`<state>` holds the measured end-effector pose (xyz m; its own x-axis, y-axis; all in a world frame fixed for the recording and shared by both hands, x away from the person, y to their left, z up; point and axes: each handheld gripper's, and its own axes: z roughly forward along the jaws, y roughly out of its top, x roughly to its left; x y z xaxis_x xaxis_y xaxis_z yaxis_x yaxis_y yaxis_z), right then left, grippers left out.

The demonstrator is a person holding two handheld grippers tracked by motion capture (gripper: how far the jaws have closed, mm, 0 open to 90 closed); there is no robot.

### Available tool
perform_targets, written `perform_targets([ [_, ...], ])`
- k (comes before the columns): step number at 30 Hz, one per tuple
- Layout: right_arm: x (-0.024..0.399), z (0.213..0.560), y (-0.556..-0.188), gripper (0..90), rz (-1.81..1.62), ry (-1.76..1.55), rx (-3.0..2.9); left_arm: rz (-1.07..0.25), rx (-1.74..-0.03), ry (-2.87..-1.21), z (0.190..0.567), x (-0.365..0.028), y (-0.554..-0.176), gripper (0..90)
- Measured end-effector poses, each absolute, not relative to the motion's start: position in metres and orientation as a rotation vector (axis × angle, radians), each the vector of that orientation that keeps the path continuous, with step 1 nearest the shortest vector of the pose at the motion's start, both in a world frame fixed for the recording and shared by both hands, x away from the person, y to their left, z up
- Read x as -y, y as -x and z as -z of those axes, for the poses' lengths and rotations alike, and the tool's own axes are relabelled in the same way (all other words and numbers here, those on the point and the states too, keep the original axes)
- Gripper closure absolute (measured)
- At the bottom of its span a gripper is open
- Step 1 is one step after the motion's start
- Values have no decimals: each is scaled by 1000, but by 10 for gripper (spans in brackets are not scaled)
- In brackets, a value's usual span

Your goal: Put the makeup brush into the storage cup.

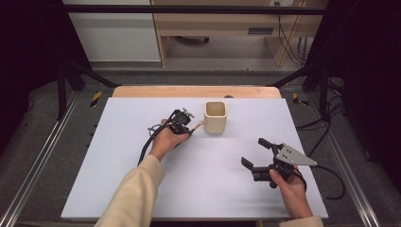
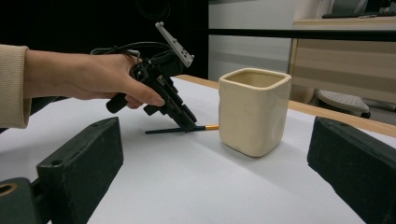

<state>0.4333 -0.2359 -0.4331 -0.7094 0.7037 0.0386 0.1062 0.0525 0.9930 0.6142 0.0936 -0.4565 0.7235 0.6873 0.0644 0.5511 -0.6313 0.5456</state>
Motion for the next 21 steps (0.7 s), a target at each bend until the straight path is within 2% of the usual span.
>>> perform_targets([
  [12,236,433,-433,38,-1701,-813,-1873,-361,-931,-2436,458,-90,-613,822],
  [21,236,433,-434,38,-1700,-812,-1871,-361,-909,-2447,456,-94,-611,829],
])
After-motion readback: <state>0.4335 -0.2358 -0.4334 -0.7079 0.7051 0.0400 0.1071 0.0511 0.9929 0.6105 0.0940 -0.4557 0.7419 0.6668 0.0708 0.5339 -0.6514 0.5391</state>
